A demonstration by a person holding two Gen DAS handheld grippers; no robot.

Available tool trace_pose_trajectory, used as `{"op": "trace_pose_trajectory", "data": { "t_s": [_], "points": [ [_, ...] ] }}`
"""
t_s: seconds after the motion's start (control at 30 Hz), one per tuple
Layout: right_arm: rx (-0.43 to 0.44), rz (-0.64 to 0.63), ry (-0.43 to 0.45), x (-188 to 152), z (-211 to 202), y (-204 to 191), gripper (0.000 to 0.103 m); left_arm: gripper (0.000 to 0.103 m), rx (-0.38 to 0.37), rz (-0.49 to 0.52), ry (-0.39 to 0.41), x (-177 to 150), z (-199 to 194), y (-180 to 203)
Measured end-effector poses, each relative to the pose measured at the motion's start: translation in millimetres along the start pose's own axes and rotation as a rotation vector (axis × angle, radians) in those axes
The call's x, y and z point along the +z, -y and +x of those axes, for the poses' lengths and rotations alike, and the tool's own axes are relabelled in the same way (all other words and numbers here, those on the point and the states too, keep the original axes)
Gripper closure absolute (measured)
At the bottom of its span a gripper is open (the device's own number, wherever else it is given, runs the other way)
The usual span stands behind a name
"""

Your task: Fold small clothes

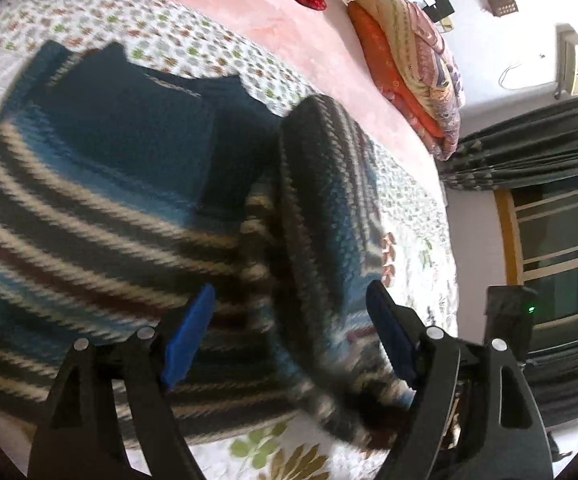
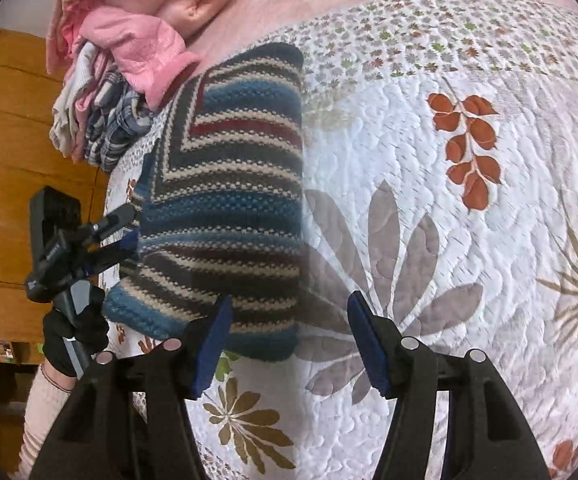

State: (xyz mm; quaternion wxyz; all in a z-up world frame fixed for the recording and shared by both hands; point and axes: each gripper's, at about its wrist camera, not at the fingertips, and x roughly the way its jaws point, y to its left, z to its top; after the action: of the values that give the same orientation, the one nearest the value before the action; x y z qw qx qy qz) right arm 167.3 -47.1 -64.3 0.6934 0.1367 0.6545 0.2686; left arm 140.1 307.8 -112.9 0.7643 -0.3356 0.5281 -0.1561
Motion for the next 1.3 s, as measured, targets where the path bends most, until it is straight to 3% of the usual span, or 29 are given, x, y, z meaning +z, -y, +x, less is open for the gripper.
{"op": "trace_pose_trajectory", "data": {
  "t_s": [0.23, 0.4, 0.57, 0.67, 0.77, 0.9, 1.07, 1.3],
  "points": [
    [0.0, -0.04, -0.018, 2, 13, -13, 0.042, 0.026, 0.05, 0.035, -0.039, 9, 37, 27],
    [-0.035, -0.038, -0.029, 0, 20, -8, 0.042, 0.058, 0.155, 0.066, -0.036, 11, 48, 42],
    [-0.063, -0.01, -0.022, 1, 18, 6, 0.042, 0.072, 0.198, 0.104, -0.004, 11, 46, 59],
    [-0.07, 0.003, -0.016, 1, 17, 12, 0.042, 0.077, 0.185, 0.123, 0.026, 12, 37, 67],
    [-0.073, 0.007, -0.015, -1, 16, 15, 0.042, 0.078, 0.118, 0.103, 0.068, 13, 22, 73],
    [-0.068, -0.001, -0.009, 2, 19, 6, 0.042, 0.079, 0.081, 0.143, 0.114, 17, -4, 82],
    [-0.047, -0.028, 0.001, 3, 23, -10, 0.042, 0.079, 0.081, 0.157, 0.147, 24, -46, 71],
    [-0.056, -0.092, -0.02, -4, 37, -31, 0.042, 0.079, 0.134, 0.134, 0.213, 35, -116, 21]
  ]
}}
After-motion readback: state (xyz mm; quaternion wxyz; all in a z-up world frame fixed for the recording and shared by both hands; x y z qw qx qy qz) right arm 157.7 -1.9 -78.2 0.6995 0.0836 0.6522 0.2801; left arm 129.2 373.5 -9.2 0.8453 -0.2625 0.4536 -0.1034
